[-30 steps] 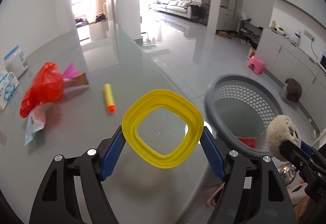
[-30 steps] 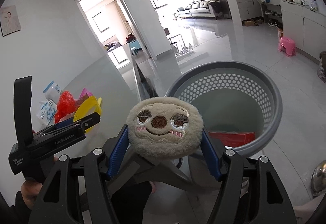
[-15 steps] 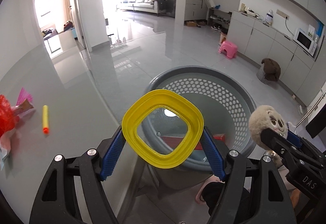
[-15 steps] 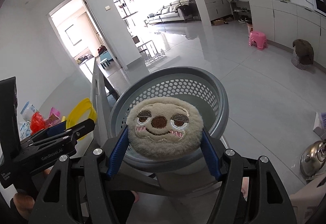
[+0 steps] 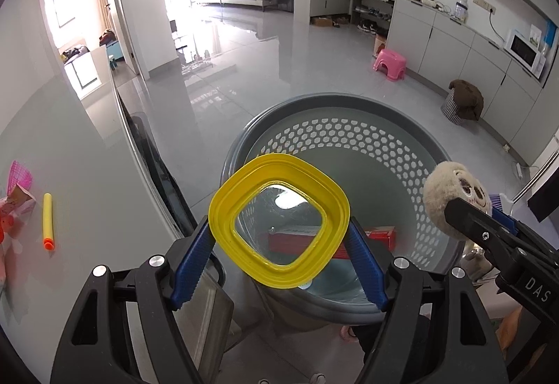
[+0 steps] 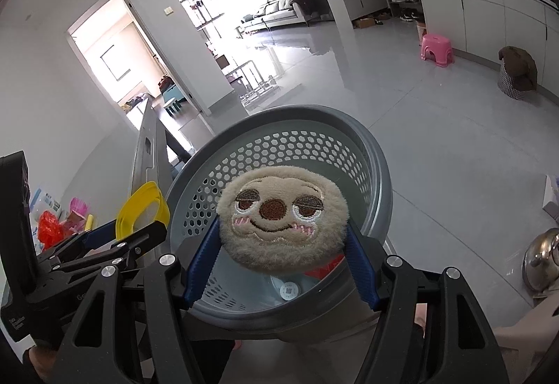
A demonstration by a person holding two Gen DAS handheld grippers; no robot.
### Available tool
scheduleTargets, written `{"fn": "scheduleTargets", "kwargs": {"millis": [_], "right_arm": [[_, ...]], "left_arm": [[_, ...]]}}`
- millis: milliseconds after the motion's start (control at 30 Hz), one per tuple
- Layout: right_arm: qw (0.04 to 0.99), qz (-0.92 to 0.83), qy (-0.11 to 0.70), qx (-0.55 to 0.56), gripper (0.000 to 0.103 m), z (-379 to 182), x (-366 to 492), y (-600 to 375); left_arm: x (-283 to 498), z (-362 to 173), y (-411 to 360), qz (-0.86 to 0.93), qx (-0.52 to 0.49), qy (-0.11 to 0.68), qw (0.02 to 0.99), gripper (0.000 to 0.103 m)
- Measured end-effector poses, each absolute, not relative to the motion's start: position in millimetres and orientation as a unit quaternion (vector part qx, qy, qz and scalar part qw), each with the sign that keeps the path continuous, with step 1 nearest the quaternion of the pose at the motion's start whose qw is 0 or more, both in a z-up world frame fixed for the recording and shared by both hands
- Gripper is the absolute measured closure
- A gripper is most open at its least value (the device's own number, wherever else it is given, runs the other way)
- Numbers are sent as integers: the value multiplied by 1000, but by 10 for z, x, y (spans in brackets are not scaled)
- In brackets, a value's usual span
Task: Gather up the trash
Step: 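Carry the lid and sloth over the wastebasket and open both tools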
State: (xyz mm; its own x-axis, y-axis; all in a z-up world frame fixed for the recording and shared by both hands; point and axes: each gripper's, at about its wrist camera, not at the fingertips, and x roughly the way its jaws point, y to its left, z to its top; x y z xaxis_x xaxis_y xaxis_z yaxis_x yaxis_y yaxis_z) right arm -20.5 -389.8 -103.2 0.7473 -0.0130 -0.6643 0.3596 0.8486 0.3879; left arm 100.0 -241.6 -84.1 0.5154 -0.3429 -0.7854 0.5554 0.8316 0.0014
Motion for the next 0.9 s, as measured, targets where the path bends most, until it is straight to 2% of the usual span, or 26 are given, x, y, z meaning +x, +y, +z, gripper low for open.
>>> {"fn": "scheduleTargets", "kwargs": {"millis": [367,433,500,567,900], "right_arm": [[900,-101,338,256,37,-1059,-159,-3838],[901,-100,336,254,35,-1052,-150,-3827],[903,-96,332,255,26,-1042,-160,-3816],[906,-92,325,255,23,-1016,-173,-3836],[905,-94,321,265,22,-1002,-220,-3835]], "left_arm": [[983,-821,-2340,-260,126,419,861,28],[980,-816,-2319,-259,126,419,861,27],[976,-813,-2307,-258,125,419,862,27],[986,-801,-2286,-256,124,419,862,23],[985,-758,-2240,-251,121,420,864,21]]}}
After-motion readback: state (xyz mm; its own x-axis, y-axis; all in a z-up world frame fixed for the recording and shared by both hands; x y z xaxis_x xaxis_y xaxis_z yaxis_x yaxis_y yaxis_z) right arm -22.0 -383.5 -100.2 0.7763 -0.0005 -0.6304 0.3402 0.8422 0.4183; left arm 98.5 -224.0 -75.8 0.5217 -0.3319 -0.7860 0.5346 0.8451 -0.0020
